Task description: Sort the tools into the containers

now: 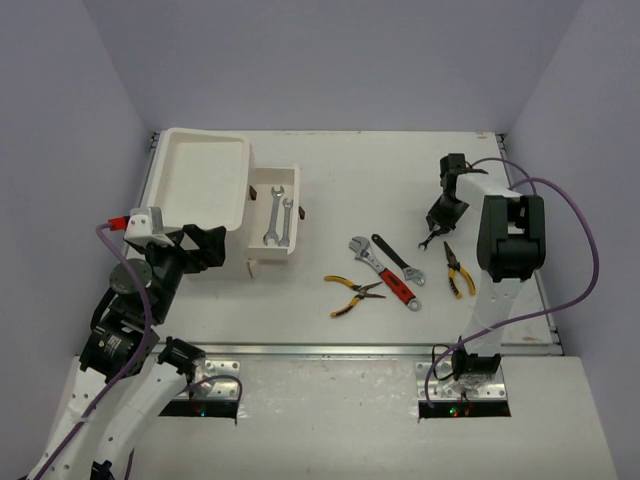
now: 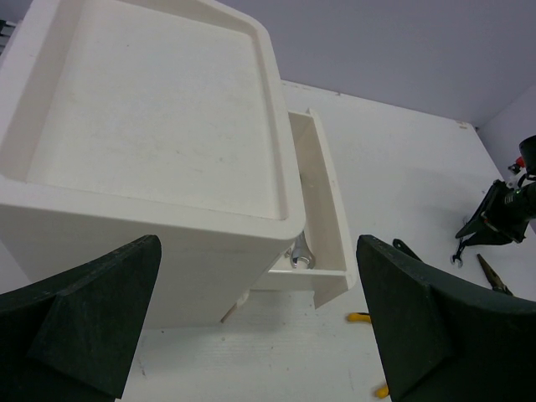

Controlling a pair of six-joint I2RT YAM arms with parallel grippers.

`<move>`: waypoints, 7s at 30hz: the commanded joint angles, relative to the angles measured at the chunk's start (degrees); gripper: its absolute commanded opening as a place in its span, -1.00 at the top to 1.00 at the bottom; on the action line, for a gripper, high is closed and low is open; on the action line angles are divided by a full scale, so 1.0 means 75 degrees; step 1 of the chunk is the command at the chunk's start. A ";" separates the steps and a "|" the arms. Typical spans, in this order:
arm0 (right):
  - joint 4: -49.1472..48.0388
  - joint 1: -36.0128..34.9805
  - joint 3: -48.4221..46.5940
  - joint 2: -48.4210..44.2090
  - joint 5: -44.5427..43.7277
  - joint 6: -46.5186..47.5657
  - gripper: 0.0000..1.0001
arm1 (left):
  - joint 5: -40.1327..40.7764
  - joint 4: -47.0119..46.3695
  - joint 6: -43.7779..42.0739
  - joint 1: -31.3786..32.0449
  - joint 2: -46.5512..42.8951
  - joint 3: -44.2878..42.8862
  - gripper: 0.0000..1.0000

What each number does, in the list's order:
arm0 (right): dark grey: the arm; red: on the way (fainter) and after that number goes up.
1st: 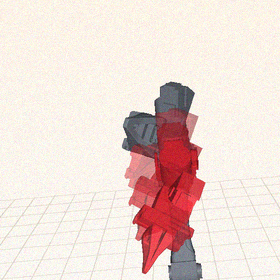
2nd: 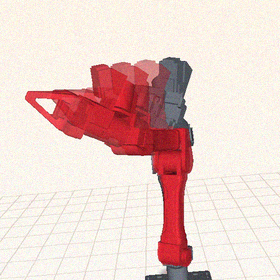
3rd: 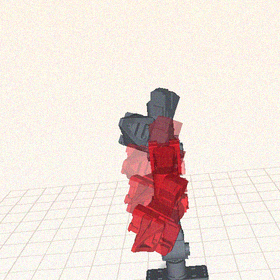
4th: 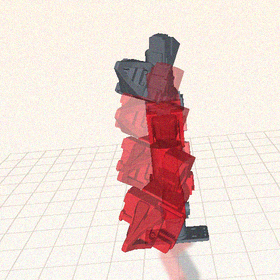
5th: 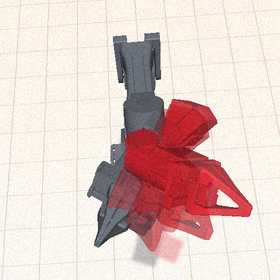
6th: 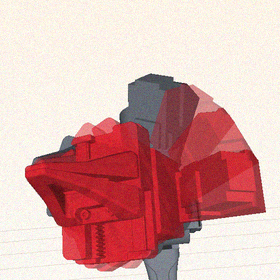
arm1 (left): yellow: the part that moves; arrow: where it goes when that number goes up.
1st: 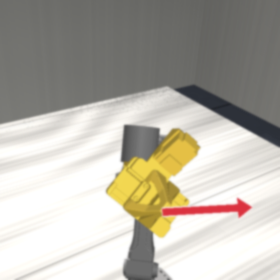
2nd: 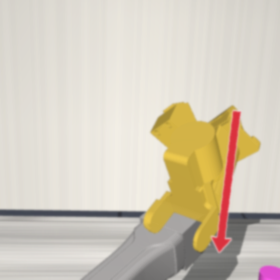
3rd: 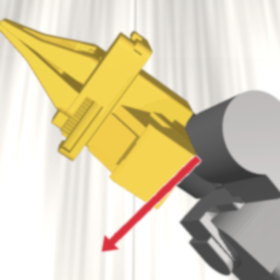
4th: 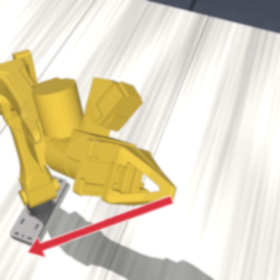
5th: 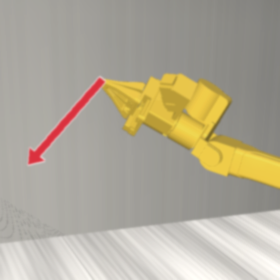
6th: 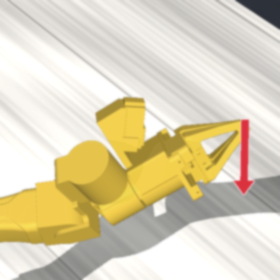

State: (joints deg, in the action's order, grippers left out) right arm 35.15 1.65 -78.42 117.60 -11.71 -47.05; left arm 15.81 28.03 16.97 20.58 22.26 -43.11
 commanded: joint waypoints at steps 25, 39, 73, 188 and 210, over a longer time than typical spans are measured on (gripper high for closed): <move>-0.1262 -0.0384 0.1347 -0.2842 0.1768 0.0684 1.00 | -0.0011 -0.0386 -0.0072 -0.0060 0.0059 -0.0017 -1.00; -0.2388 -0.4213 -0.2045 -0.1723 0.4371 0.0075 1.00 | 0.0083 -0.0361 -0.0061 -0.0060 0.0019 -0.0017 -1.00; -0.0255 -0.4933 -0.2368 -0.0773 -0.0648 0.1444 1.00 | 0.0093 -0.0365 -0.0060 -0.0060 -0.0009 -0.0017 -1.00; -1.1984 -0.3802 0.1649 0.1766 0.8402 -0.2290 1.00 | -0.0238 -0.0464 -0.0142 -0.0060 0.0208 0.0018 -1.00; -0.6941 -0.3168 0.2707 -0.1211 0.6496 0.0505 -0.50 | -0.0169 -0.0433 -0.0154 -0.0060 0.0229 -0.0006 -1.00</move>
State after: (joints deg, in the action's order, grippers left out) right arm -36.68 -22.56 -56.98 119.80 46.08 -54.91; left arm 14.52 27.55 16.73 20.58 23.75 -43.07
